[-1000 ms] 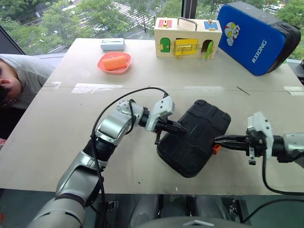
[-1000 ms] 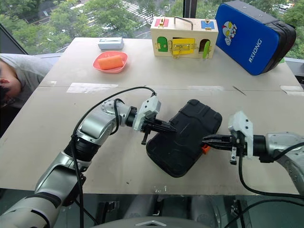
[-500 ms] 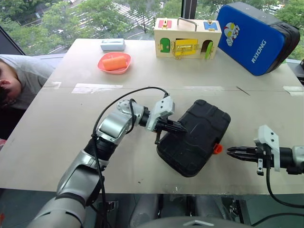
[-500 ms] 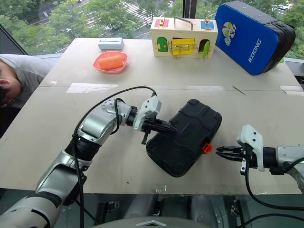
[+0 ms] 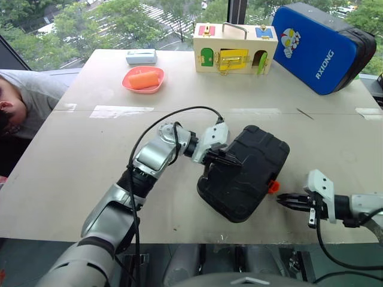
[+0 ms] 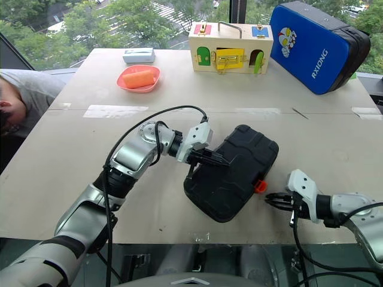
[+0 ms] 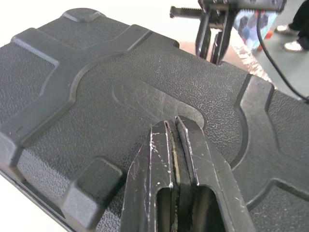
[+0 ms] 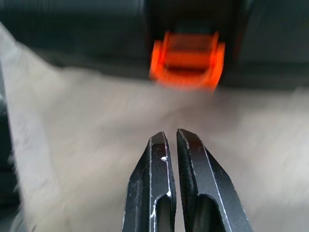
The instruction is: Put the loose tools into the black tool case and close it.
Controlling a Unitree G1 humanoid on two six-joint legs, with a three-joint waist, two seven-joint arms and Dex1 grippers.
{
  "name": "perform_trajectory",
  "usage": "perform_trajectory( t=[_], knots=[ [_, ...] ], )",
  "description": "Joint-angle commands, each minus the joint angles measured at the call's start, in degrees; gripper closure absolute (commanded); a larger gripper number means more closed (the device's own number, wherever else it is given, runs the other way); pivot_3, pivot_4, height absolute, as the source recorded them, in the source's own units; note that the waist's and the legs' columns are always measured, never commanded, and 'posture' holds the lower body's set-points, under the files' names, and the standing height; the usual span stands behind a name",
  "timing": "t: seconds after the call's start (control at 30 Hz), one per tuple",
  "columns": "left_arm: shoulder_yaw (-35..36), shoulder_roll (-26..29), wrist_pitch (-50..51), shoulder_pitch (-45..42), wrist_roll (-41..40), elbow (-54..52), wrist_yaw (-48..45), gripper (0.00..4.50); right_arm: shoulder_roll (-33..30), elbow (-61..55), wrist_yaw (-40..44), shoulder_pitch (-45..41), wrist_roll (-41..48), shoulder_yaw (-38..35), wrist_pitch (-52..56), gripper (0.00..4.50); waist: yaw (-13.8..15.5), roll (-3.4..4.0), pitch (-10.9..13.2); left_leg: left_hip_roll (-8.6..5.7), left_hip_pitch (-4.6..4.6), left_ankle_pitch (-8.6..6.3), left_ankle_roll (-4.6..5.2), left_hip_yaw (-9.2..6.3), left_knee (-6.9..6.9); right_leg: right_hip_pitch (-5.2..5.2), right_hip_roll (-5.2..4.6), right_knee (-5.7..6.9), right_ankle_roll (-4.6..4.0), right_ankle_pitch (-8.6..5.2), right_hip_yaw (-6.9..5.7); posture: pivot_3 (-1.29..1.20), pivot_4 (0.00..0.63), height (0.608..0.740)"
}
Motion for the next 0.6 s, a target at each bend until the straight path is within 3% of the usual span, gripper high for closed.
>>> perform_trajectory(
  t=[0.03, 0.23, 0.6],
  knots=[
    [-3.12, 0.15, -1.01, 1.12, 4.42, 3.46, 0.13, 4.47, 0.43, -3.28, -0.58, -4.48, 2.71, -0.61, 2.38, 4.50, 0.00, -0.02, -0.01, 0.00, 0.00, 0.00, 0.00, 0.00, 0.00, 0.00, 0.00, 0.00, 0.00, 0.00, 0.00, 0.00, 0.150, 0.735],
    [-4.41, -0.72, -4.21, 0.83, 6.84, 5.68, 0.10, 4.47, 1.82, -7.59, -1.91, -10.56, 8.98, -2.44, 10.63, 4.50, -0.52, -0.02, -0.01, 0.02, 0.04, 0.01, -0.01, 0.00, -0.01, -0.01, 0.02, 0.07, -0.01, 0.00, 0.03, 0.00, 0.150, 0.735],
    [-4.69, -3.44, -7.45, 0.58, 9.17, 9.22, 0.62, 4.47, 2.04, -11.17, -2.26, -9.20, 11.80, -3.31, 15.91, 4.50, -0.58, -0.01, -0.02, 0.03, 0.09, 0.00, 0.00, 0.00, -0.01, -0.01, 0.03, 0.17, -0.03, 0.02, 0.04, 0.00, 0.150, 0.735]
  ],
)
